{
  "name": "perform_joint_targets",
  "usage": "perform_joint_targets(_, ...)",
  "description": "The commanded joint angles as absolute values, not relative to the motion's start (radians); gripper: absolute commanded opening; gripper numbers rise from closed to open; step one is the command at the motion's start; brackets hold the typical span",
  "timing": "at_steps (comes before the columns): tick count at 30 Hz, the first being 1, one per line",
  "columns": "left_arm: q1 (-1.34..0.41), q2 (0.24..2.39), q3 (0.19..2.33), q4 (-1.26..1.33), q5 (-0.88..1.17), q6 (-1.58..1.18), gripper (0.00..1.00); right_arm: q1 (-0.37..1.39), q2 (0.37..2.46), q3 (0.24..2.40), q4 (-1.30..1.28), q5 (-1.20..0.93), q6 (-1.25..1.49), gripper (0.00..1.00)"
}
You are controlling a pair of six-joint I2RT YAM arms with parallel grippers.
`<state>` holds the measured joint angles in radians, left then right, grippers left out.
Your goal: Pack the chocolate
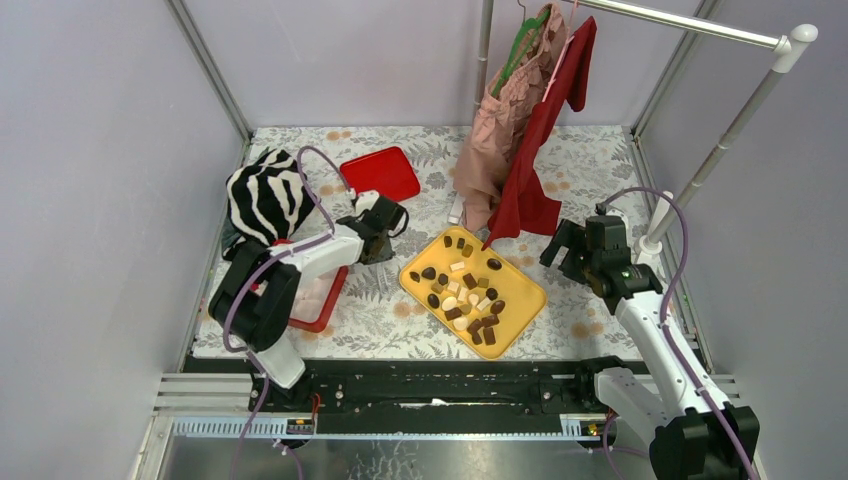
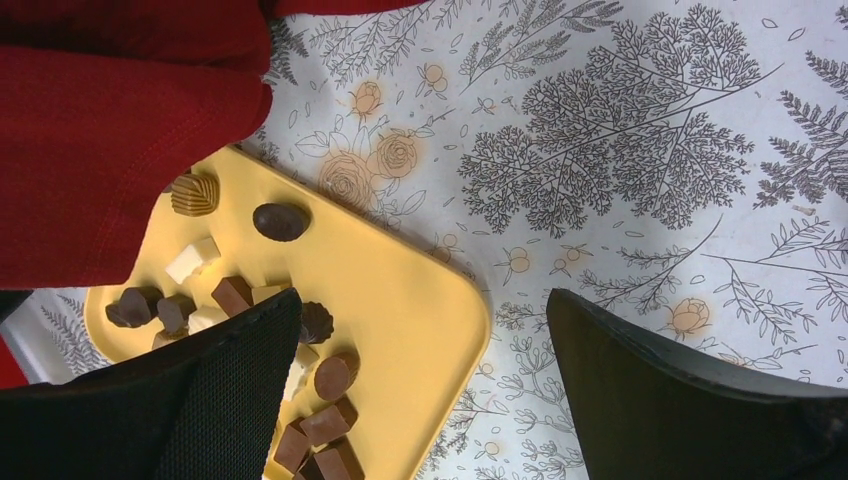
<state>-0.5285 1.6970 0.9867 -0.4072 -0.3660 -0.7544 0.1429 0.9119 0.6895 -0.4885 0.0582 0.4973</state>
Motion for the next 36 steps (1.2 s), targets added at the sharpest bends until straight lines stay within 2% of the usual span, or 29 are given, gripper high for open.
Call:
perform_joint_targets(1, -0.607, 1.585, 1.084, -0.503, -0.372, -0.588, 0.13, 0.14, 0.894, 0.745, -0.474, 0.066, 0.457, 1.0)
perform_joint_targets(9, -0.766, 1.464, 1.172, -0.641, -0.249, -0.46, 0.14, 0.139, 0.949, 0.797, -0.461, 0.021, 0.447, 1.0)
perform_joint_targets(16, -0.905, 1.479, 1.259, -0.811, -0.201, -0.461, 0.17, 0.139, 1.011, 0.843, -0.499, -0.053, 0.496, 1.0)
perform_joint_targets(20, -0.934, 1.534, 1.334, -0.902, -0.155, -0.432, 0.22, 0.139, 1.034, 0.883, -0.556, -0.011, 0.518, 1.0)
perform_joint_targets(25, -0.937, 1.551, 1.366, -0.922, -0.062, -0.379, 0.22, 0.139, 1.063, 0.939, -0.641, 0.043, 0.563, 1.0)
perform_joint_targets(32, -0.936, 1.598, 1.431, -0.988, -0.083, -0.28, 0.25, 0.14, 1.093, 1.04, -0.743, 0.118, 0.617, 1.0)
perform_joint_targets(36, -0.936, 1.625, 1.464, -0.984, -0.09, -0.285, 0.27, 0.139, 1.123, 1.108, -0.797, 0.128, 0.556, 1.0)
